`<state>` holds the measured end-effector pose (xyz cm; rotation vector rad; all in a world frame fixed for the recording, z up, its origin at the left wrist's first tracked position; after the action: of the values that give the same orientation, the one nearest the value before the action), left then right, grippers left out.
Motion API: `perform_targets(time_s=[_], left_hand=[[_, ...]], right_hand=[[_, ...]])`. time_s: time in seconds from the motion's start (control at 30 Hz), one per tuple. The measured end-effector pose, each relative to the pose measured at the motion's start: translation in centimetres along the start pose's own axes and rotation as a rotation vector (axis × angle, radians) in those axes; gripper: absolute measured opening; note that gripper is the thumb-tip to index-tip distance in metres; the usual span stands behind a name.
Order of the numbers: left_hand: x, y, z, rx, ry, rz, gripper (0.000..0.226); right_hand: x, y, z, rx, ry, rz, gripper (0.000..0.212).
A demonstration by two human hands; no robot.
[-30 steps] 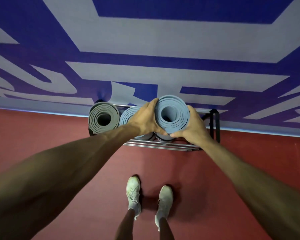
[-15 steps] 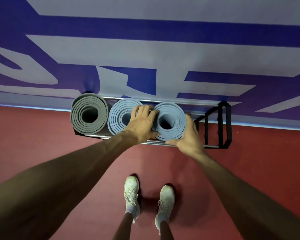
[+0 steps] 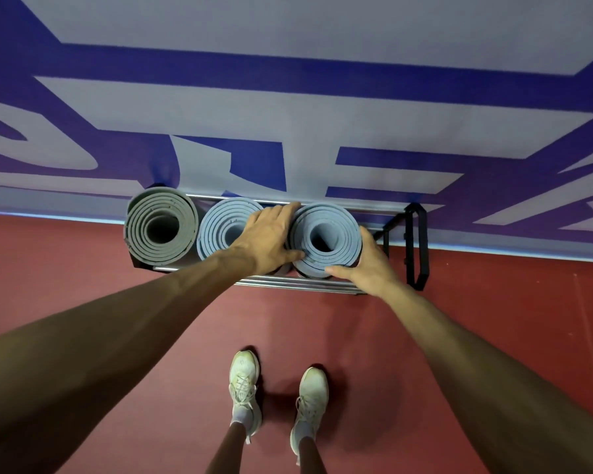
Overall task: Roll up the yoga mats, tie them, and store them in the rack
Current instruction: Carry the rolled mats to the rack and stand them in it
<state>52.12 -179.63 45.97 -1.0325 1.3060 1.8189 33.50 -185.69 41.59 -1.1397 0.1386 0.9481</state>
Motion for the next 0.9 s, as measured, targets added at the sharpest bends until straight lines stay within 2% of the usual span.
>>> perform_targets(time_s=[0.2,0.37,0.5,0.63,0.77,0.9], left_hand=[[-0.3,1.3,0.6,-0.048,0.008,0.025,0.078],[-1.1,2.2,2.2,-0.116,-0.009,0.118,0.073],[-4.9,4.0,5.1,-0.223,-0.015,0.274,0.07],[-10.4,4.9,9.9,-0.344,0.009,0.43,0.078],[-15.4,4.0,16.2,-0.457,0.034,0.512,0.066],[-18.8,1.1,24.9,-0.598,0.155,0.576,0.062]], right_hand=[[-1.8,0.0,0.5,0.063,0.041,0.002,0.071],[-3.5,-1.4,2.2,0.075,0.033,0.09,0.085],[-5.3,-5.5,4.8,-0.034,-0.006,0.226,0.07],[-4.9,-12.5,8.2,-0.209,-0.139,0.368,0.055],[-3.5,-19.0,12.9,-0.371,-0.278,0.534,0.042],[-0.8,-24.6,18.6,-0.523,-0.374,0.639,0.04]])
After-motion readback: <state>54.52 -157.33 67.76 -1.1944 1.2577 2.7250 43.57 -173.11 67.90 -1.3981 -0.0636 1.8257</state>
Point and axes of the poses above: each hand's wrist, its own z-axis away from the middle knuckle, its own x-axis out of the palm, y = z × x, the point moved 5 cm from there along -z, towards the middle knuckle, and after that the axes turned 10 degrees about y, right-handed, at the moved point
